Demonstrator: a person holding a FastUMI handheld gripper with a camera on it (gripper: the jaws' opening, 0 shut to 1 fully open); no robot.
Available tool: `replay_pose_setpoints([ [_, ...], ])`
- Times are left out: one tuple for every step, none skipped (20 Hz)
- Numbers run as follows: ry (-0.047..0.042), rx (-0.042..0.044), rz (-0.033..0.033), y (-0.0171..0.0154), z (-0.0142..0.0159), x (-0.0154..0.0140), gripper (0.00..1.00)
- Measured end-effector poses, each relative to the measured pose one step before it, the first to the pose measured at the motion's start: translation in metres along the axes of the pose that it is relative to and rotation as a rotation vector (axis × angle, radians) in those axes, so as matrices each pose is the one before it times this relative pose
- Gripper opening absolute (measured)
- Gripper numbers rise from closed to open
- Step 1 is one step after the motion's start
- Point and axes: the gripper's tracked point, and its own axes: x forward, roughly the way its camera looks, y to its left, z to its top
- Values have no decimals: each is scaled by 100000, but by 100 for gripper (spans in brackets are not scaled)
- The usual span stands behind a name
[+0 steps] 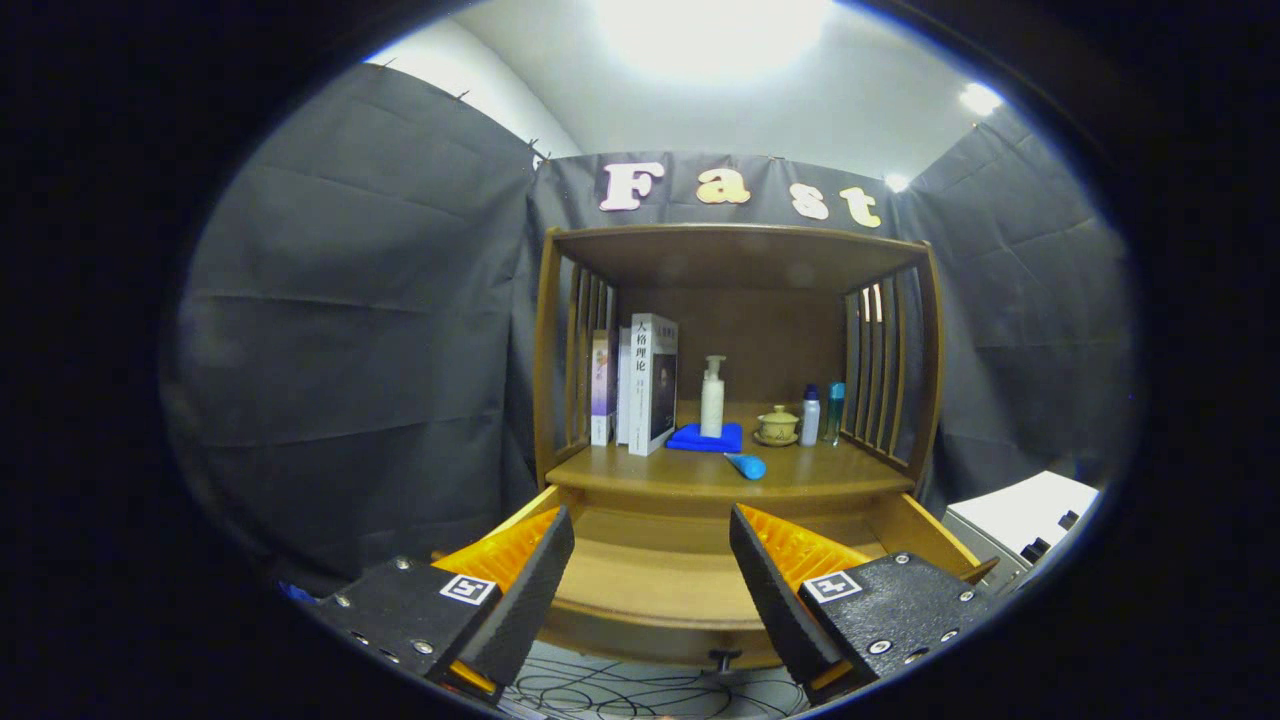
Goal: Pull open the drawer, take out the items inside it, and place them on the countertop above the cabinet.
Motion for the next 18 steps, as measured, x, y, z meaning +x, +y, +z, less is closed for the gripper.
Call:
replay_pose_setpoints([
  [34,-1569,-36,10,-905,-700,96],
  [259,-1029,-389,-76,-990,-591,96],
  [466,-508,-794,-138,-897,-502,96],
  [487,-26,198,3,-843,-596,96],
  [1471,17,134,49,-1040,-306,96],
  [1710,-350,-1211,-490,-1112,-166,96],
  [1696,-497,-1756,-568,-1057,-128,96],
  [1327,161,-1604,-381,-805,86,95],
  [679,926,-1227,-346,-712,223,96],
  [-345,1417,-543,-196,-378,361,96],
  [-551,453,-903,-244,-292,504,96],
  [522,-987,-1405,-557,-651,420,95],
  [383,-1880,-1468,-477,-522,379,96],
  [700,-1789,-1500,-360,-484,525,96],
  [729,-930,-1595,-411,-612,353,96],
  [537,53,-1189,-196,-630,397,96],
  [1197,307,-388,-53,-566,469,96],
  [1069,217,-417,-75,-685,395,96],
])
